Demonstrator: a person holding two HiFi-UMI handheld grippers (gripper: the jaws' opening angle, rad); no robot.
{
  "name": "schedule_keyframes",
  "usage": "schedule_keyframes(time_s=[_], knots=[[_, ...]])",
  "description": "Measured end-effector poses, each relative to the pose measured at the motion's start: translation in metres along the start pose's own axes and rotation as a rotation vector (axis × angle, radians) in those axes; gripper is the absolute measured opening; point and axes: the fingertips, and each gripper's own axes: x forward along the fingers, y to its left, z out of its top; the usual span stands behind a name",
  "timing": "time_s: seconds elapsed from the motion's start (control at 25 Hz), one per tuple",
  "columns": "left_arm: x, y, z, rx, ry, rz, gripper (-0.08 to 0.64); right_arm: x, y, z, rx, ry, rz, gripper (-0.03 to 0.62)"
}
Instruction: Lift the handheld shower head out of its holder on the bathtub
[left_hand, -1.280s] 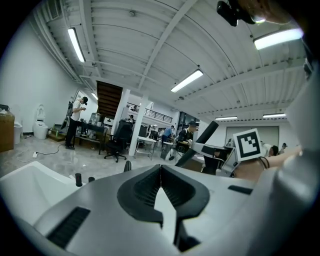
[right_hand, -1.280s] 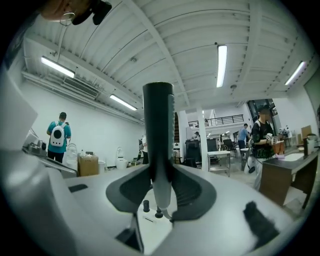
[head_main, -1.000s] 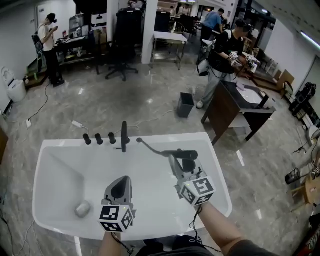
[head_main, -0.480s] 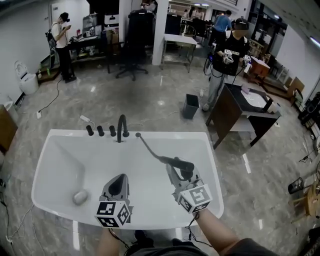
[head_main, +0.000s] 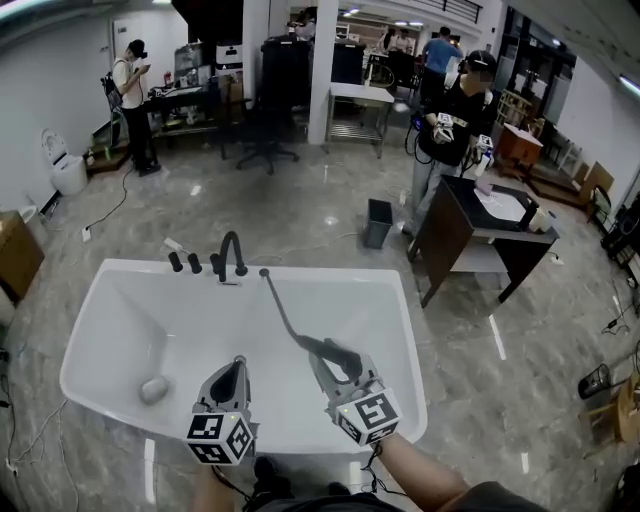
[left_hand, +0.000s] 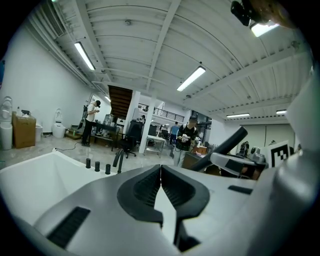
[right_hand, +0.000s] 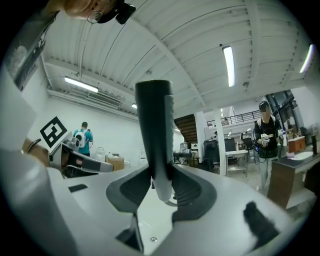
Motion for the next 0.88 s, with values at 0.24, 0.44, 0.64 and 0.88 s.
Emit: schedule_keyframes(time_s=[0.24, 0.44, 0.64, 0.88], knots=[[-0.022, -0.03, -0.012, -0.01, -0.014, 0.031, 0.017, -0.033, 0.0, -0.015, 0.022, 0.03, 0.019, 0.14], [-0.039, -0.045, -0.019, -0.022, -0.03, 0.055, 0.017, -0.05, 0.008, -0.015, 0.008, 0.039, 0.051, 0.14], [-0.046, -0.056, -0.027, -0.027, -0.031, 0.071, 0.016, -0.061, 0.008, -0.02, 0.018, 0.047, 0.068, 0.14], [-0.053, -0.067, -0.03, -0.025, -0.036, 0.086, 0.017, -0.072, 0.011, -0.028, 0.014, 0.077, 0.081, 0.14]])
